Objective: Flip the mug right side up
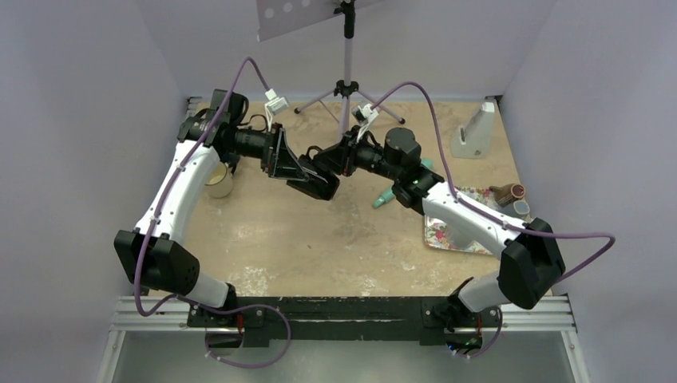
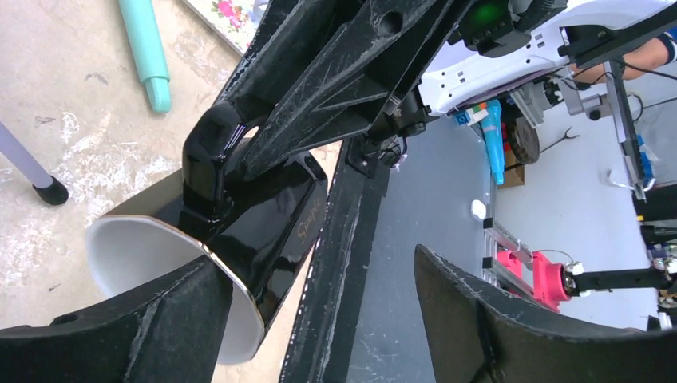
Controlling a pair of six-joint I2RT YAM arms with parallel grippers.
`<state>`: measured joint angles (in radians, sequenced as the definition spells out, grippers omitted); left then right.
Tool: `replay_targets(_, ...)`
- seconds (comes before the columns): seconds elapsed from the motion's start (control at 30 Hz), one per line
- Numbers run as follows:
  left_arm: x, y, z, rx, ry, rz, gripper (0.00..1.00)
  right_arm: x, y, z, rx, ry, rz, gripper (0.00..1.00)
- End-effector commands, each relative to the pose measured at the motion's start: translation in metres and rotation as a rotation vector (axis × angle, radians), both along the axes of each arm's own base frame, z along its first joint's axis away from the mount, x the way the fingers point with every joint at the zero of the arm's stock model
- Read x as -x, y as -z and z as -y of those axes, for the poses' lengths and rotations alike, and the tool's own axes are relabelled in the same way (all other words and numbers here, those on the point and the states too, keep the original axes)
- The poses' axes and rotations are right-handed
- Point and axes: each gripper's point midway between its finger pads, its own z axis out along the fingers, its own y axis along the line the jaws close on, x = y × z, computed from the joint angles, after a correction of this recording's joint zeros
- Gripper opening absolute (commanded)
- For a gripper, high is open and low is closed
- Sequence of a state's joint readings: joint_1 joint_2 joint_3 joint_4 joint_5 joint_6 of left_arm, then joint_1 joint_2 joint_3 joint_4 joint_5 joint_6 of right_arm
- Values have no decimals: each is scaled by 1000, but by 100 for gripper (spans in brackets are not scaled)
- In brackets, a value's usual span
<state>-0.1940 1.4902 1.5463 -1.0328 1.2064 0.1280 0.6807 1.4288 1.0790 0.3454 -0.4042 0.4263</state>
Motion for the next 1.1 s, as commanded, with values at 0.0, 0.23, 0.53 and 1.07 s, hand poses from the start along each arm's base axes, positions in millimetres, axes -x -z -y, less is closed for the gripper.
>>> replay_targets(0.0, 7, -11, 4, 52, 34, 25, 83, 17, -117, -7, -281, -76, 218, 0)
replay_targets(0.23, 11, -6, 5, 59, 46, -12, 12, 12, -117, -15, -303, -92, 205, 0)
replay_targets(0.53, -22, 65, -105, -729, -255, 180, 0, -29, -66, 6, -9, 160, 77, 98)
replay_targets(1.07, -71, 85, -357, -1269, -724, 20, 0, -30, -30, 77, 237, 417, 119, 99)
